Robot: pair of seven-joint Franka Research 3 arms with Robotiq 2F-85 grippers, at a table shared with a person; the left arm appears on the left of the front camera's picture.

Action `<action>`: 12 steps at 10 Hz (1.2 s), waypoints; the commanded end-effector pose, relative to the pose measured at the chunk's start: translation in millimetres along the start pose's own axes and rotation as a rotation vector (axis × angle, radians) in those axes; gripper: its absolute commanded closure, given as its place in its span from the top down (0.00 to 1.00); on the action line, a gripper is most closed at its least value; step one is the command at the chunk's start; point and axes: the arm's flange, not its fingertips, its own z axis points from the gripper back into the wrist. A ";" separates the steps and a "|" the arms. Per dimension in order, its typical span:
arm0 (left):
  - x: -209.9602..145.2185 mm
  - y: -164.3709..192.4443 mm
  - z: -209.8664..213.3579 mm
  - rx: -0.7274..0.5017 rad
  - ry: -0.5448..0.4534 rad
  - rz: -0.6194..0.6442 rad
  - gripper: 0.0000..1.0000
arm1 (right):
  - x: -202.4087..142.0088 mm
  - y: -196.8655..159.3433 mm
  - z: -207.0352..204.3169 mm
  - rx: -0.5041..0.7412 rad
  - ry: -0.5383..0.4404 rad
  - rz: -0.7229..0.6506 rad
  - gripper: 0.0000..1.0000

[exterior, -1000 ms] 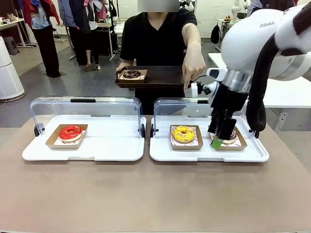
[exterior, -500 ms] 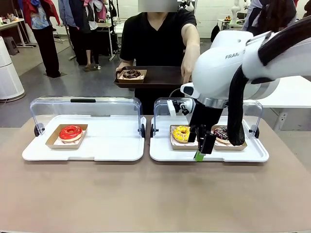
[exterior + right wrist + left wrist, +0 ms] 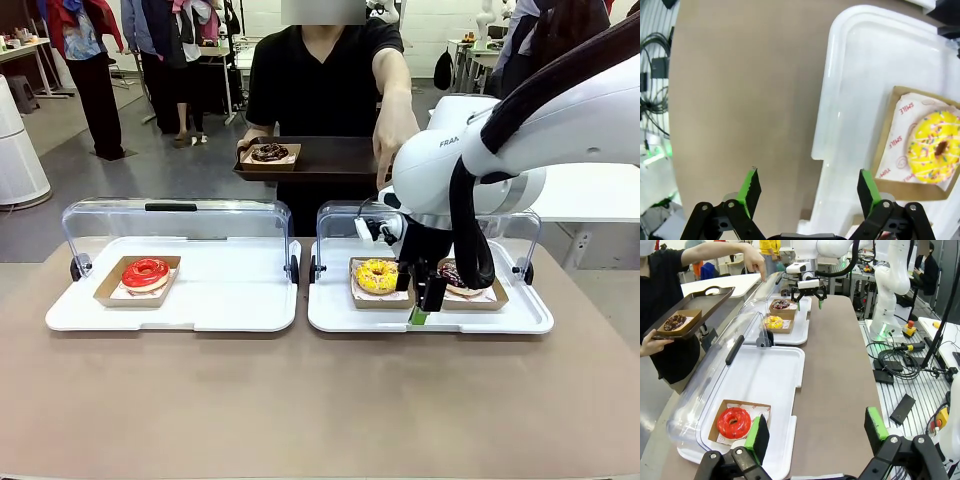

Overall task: Provide the desired donut to the person.
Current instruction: Pick up and lift the Paper togo box containing the Donut pointed at by the person.

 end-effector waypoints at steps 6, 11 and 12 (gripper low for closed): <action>-0.5 -1.0 0.0 0.009 -0.008 -0.013 1.00 | -0.2 -5.3 -7.4 0.003 0.008 0.035 1.00; -0.5 -1.0 0.0 0.009 -0.008 -0.013 1.00 | 3.2 -21.0 -17.2 -0.149 0.130 0.022 1.00; -0.5 -1.0 0.0 0.009 -0.008 -0.013 1.00 | -0.1 -26.8 -20.8 -0.154 0.129 0.015 1.00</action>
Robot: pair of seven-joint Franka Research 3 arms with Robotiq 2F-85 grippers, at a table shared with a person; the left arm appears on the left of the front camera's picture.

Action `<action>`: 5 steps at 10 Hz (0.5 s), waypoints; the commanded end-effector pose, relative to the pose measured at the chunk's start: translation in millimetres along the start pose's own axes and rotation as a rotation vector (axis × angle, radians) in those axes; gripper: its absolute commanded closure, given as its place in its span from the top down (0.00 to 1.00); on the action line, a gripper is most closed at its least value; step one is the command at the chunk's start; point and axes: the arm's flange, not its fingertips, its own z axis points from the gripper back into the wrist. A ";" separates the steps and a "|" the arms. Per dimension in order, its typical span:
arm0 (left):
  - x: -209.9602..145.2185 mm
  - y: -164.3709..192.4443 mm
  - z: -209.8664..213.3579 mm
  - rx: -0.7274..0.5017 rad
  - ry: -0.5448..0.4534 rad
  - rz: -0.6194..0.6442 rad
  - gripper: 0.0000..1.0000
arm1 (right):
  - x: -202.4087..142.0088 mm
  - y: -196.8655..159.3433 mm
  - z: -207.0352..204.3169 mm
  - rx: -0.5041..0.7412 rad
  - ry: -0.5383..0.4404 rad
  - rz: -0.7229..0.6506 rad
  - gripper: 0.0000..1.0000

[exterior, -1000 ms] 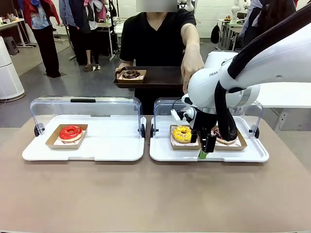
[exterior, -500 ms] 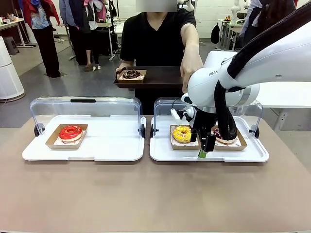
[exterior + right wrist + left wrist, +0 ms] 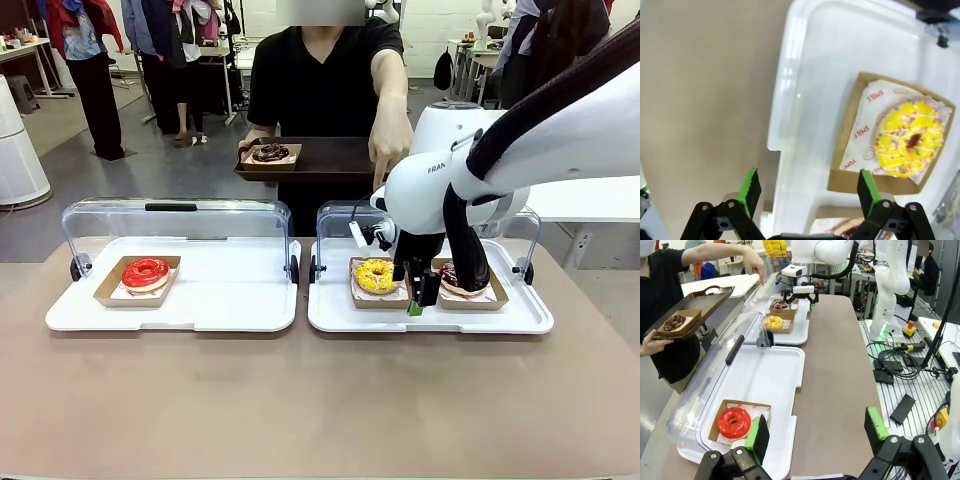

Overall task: Provide the desired donut to the person.
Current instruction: Pick up and lift the Paper togo box containing the Donut pointed at by the person.

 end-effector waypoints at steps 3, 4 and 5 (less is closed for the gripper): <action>-0.4 -0.9 0.0 0.009 -0.008 -0.013 1.00 | -11.7 -13.7 -30.3 0.001 0.041 -0.067 1.00; -0.4 -0.9 0.0 0.009 -0.008 -0.013 1.00 | -14.1 -16.1 -32.4 0.001 0.033 -0.073 1.00; -0.4 -0.9 0.0 0.009 -0.008 -0.013 1.00 | -14.8 -17.9 -33.9 -0.003 0.029 -0.072 1.00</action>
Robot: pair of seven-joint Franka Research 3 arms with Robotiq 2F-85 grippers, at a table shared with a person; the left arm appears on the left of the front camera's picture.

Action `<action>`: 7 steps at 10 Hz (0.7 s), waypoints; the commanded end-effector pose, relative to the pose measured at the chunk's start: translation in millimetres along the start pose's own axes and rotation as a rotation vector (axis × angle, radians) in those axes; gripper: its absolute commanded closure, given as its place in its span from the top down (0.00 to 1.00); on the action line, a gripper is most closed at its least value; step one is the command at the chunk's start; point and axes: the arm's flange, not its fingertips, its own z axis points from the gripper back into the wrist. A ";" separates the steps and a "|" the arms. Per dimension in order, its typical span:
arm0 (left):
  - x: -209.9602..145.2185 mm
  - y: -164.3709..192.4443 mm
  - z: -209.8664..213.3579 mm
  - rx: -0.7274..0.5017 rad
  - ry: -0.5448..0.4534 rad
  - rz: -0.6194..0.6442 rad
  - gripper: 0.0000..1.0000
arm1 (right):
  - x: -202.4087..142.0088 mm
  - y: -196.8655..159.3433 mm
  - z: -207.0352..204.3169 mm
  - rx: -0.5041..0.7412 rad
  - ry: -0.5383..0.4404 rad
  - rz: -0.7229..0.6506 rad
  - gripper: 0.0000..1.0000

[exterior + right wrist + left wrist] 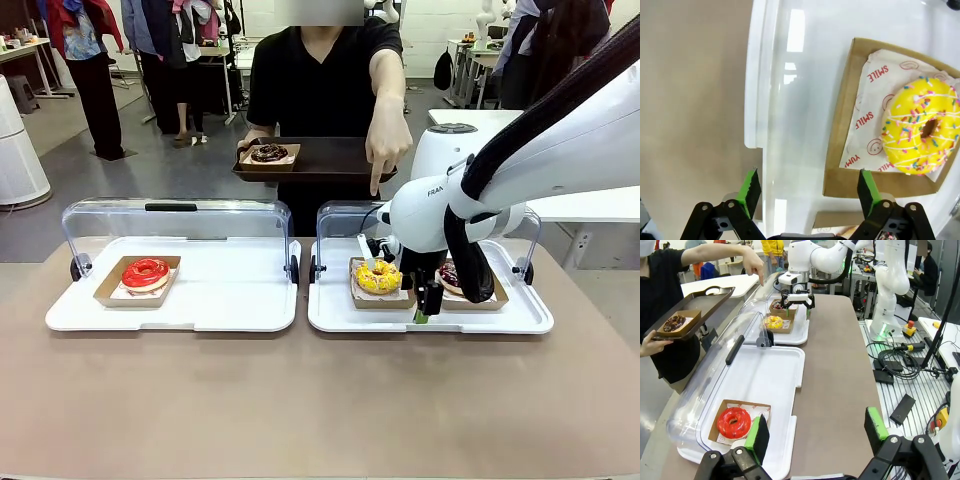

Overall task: Provide the desired donut to the person.
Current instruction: Pick up and lift the Paper togo box containing the Donut pointed at by the person.

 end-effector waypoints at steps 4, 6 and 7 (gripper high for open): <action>-0.3 -0.9 -0.1 0.009 -0.008 -0.013 1.00 | -0.9 -20.4 -10.4 -0.013 -0.014 -0.056 1.00; -0.3 -0.9 -0.1 0.009 -0.008 -0.013 1.00 | -3.0 -26.4 -15.6 -0.012 -0.026 -0.091 1.00; -0.3 -0.9 -0.1 0.009 -0.008 -0.013 1.00 | -2.0 -27.4 -17.4 -0.009 -0.038 -0.100 1.00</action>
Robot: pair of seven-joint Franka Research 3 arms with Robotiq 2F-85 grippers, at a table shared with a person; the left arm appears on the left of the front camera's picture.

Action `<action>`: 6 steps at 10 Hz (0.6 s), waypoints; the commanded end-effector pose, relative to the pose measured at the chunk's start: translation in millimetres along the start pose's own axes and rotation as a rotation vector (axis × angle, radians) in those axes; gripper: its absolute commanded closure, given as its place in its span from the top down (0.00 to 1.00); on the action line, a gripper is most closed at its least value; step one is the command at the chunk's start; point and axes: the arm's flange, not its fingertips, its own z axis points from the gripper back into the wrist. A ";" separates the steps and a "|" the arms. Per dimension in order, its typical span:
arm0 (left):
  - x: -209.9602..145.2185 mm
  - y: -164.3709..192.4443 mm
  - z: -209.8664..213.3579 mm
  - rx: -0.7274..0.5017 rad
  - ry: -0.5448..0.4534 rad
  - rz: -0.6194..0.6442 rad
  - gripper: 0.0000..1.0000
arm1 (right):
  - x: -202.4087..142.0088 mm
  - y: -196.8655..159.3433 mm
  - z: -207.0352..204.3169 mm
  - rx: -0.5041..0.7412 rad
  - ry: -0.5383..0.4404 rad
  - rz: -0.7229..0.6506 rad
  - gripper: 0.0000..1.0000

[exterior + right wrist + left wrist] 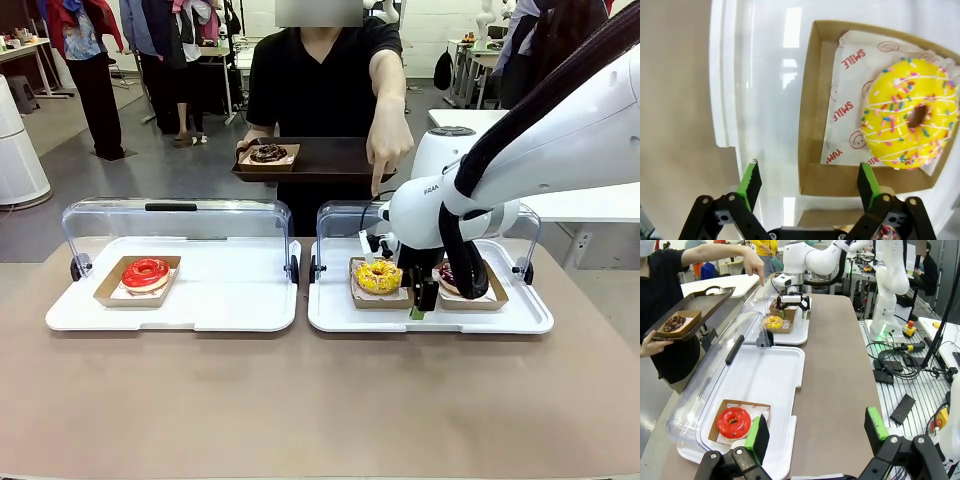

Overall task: Provide the desired donut to the person.
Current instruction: Pick up and lift the Paper togo box containing the Donut pointed at by the person.

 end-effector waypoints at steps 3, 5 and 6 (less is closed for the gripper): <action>-0.3 -0.9 -0.1 0.009 -0.007 -0.013 1.00 | 5.8 -8.6 -7.0 -0.008 -0.042 -0.035 1.00; -0.3 -0.9 -0.1 0.009 -0.007 -0.013 1.00 | 4.5 -9.4 -7.6 -0.006 -0.049 -0.031 0.41; -0.3 -0.9 -0.1 0.009 -0.007 -0.013 1.00 | 4.0 -9.2 -7.9 -0.006 -0.050 -0.029 0.39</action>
